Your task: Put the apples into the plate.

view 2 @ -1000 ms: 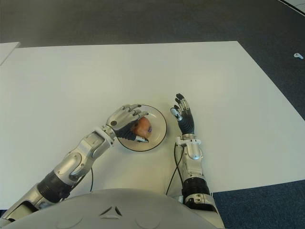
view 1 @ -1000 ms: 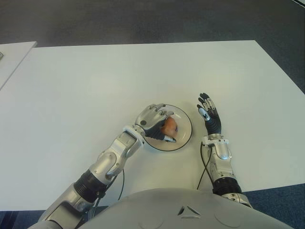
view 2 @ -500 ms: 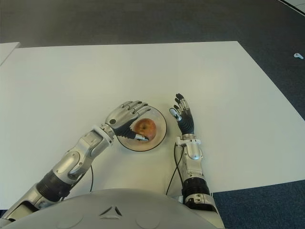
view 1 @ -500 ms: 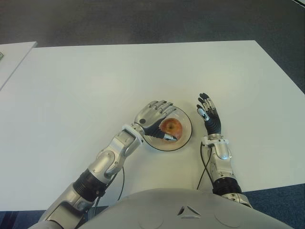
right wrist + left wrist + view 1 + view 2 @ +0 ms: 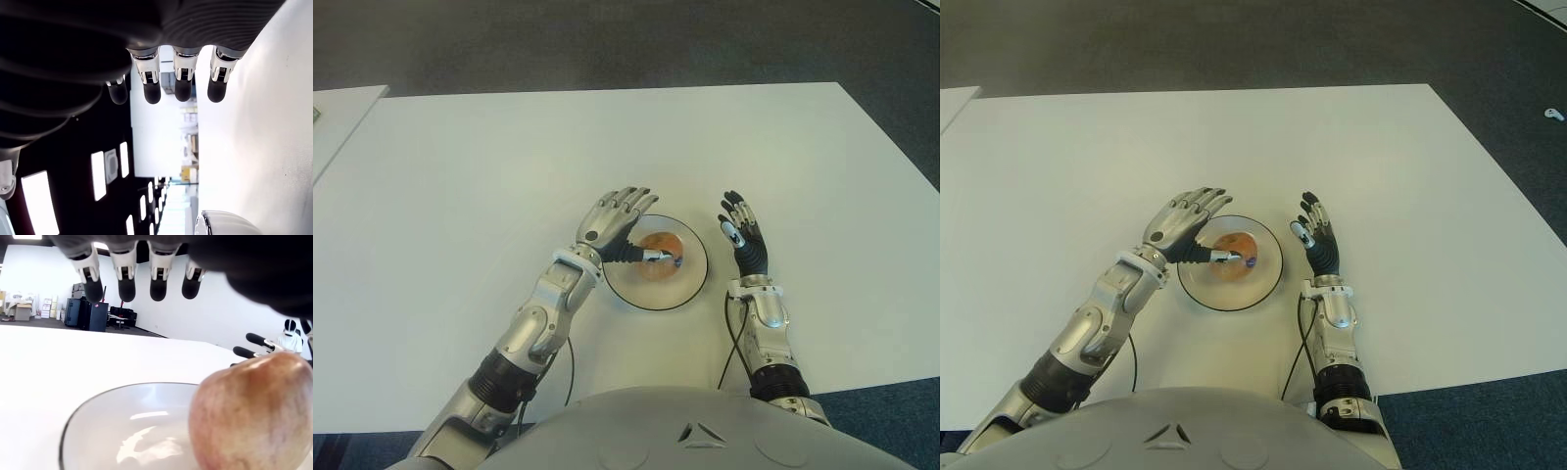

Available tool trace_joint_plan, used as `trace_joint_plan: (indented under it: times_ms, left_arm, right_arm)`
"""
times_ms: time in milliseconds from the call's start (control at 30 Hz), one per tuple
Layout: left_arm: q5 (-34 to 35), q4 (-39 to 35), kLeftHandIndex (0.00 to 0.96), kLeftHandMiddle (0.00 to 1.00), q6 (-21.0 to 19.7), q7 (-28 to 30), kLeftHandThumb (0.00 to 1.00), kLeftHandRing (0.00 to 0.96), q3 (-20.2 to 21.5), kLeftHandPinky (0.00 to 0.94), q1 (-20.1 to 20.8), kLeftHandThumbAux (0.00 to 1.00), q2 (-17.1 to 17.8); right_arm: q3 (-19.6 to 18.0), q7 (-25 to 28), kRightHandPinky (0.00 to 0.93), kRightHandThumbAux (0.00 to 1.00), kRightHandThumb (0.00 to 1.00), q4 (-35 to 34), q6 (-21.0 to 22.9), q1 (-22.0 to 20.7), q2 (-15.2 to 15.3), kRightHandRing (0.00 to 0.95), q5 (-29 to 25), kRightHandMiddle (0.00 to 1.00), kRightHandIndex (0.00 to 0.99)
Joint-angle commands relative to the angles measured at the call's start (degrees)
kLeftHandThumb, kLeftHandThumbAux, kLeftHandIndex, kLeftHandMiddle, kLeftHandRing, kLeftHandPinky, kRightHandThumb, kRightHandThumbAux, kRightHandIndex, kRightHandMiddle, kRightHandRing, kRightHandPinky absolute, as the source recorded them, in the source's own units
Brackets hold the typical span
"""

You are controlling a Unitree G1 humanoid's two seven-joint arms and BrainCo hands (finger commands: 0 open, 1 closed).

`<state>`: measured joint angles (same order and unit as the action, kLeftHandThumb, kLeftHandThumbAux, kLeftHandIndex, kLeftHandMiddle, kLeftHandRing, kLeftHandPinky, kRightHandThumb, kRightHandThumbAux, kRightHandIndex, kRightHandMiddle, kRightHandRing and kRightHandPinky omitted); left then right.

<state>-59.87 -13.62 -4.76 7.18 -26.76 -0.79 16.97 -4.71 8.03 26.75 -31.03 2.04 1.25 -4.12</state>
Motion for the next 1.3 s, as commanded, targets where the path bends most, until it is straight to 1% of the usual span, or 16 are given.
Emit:
trace_joint_plan:
  times_ms: [33,333,467,500,600,667,733,800,833,900,933,1033,1100,1167,1300]
  left_arm:
    - [1.6,-1.1,0.0,0.0,-0.5,-0.1,0.158,0.0,1.4,0.0,-1.1,0.209,0.1]
    - [4.3,-3.6,0.0,0.0,-1.5,0.2,0.165,0.0,3.5,0.0,-2.7,0.211,-0.8]
    - [6.0,-4.3,0.0,0.0,-2.4,-1.1,0.165,0.0,4.8,0.0,-3.7,0.21,-2.3]
    - [7.2,-4.3,0.0,0.0,-2.2,-2.0,0.164,0.0,5.7,0.0,-4.5,0.21,-2.6]
    - [11.0,-2.8,0.0,0.0,-0.9,-5.4,0.158,0.0,8.3,0.0,-6.7,0.214,-3.3]
    - [13.9,-1.6,0.0,0.0,-0.2,-7.6,0.152,0.0,9.6,0.0,-7.7,0.217,-4.6]
    - [17.5,-0.1,0.0,0.0,0.9,-10.5,0.143,0.0,11.2,0.0,-8.8,0.22,-6.6]
    - [21.8,1.5,0.0,0.0,2.8,-13.3,0.136,0.0,12.9,0.002,-10.2,0.225,-8.7]
    - [23.2,2.0,0.0,0.0,3.6,-14.3,0.131,0.0,13.3,0.005,-10.7,0.232,-9.3]
    - [26.3,2.7,0.005,0.0,6.0,-16.3,0.123,0.0,14.5,0.009,-12.9,0.249,-10.4]
    - [27.1,3.0,0.008,0.0,6.7,-16.9,0.12,0.0,14.7,0.01,-13.4,0.258,-10.5]
    - [31.1,2.2,0.022,0.0,8.9,-17.8,0.105,0.0,15.6,0.021,-17.6,0.296,-11.7]
    - [34.5,2.3,0.035,0.007,9.5,-17.8,0.096,0.001,16.3,0.031,-19.6,0.331,-13.1]
    - [38.2,4.4,0.051,0.02,10.1,-17.8,0.085,0.008,17.4,0.037,-19.8,0.38,-14.7]
    - [44.1,10.0,0.067,0.032,12.7,-18.3,0.062,0.016,19.3,0.027,-19.7,0.46,-17.4]
  right_arm:
    - [0.8,-0.4,0.0,0.439,0.0,5.4,3.2,6.1,-3.3,0.0,-0.9,0.0,0.0]
    - [1.0,-0.9,0.0,0.439,0.0,5.7,2.7,6.3,-3.7,0.0,-0.6,0.0,0.0]
    - [1.0,-1.3,0.0,0.438,0.0,5.5,3.0,6.3,-3.6,0.0,-0.2,0.0,0.0]
    - [1.1,-1.4,0.0,0.438,0.0,5.4,2.9,6.4,-3.6,0.0,-0.1,0.0,0.0]
    - [1.2,-1.6,0.0,0.441,0.0,5.0,2.8,6.8,-3.8,0.0,-0.1,0.0,0.0]
    - [1.2,-1.7,0.0,0.444,0.0,4.8,2.8,6.9,-3.8,0.0,-0.1,0.0,0.0]
    - [1.2,-1.8,0.0,0.446,0.0,4.6,2.8,7.0,-3.8,0.0,-0.1,0.0,0.0]
    - [1.2,-1.8,0.0,0.448,0.0,4.6,2.8,6.9,-3.7,0.0,-0.1,0.0,0.0]
    - [1.2,-1.8,0.0,0.448,0.0,4.6,2.7,6.9,-3.6,0.0,-0.1,0.0,0.0]
    - [1.2,-1.6,0.0,0.445,0.0,4.6,2.5,6.9,-3.4,0.0,-0.2,0.0,0.0]
    - [1.2,-1.5,0.0,0.444,0.0,4.6,2.4,6.9,-3.4,0.0,-0.2,0.0,0.0]
    - [1.3,-1.0,0.0,0.437,0.0,3.9,2.2,7.3,-3.3,0.0,-0.5,0.0,0.0]
    - [1.4,-0.7,0.0,0.434,0.0,2.8,2.6,7.7,-3.3,0.0,-0.9,0.0,0.0]
    - [1.5,-0.5,0.0,0.434,0.0,1.3,3.3,8.3,-3.3,0.0,-1.1,0.0,0.0]
    - [2.1,-0.5,0.0,0.442,0.0,-2.5,4.5,10.2,-3.3,0.0,-1.3,0.0,0.0]
